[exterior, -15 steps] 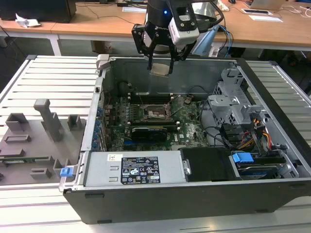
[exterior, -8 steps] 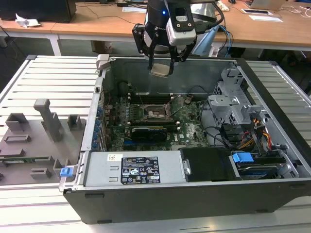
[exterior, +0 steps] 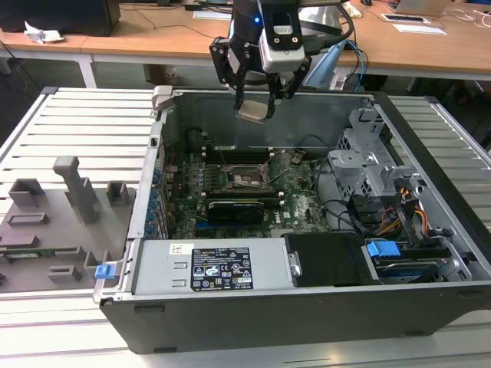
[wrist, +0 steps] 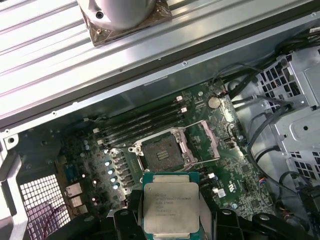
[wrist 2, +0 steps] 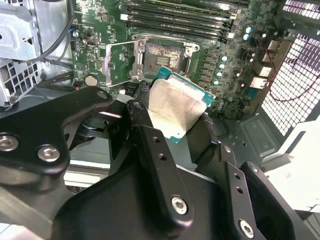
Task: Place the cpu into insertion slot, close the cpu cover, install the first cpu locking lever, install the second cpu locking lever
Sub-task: 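Place the cpu into insertion slot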
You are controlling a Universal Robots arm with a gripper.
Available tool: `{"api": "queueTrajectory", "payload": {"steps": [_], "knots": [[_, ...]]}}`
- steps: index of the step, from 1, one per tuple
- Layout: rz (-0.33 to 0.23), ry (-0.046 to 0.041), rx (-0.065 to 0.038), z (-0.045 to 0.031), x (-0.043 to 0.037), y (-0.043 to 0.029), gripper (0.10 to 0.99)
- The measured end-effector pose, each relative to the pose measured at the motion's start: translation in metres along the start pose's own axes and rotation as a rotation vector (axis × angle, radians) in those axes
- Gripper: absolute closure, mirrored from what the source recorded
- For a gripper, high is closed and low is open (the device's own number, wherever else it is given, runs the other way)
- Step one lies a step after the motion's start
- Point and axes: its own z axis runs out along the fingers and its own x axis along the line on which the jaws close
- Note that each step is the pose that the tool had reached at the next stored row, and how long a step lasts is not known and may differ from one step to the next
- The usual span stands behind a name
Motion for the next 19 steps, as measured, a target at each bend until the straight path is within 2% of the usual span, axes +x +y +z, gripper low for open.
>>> {"api": "queueTrajectory", "payload": {"steps": [19], "knots": [[0.104, -0.0091, -0.002, 0.0008, 0.0000, -0.0001, 0.549]]}}
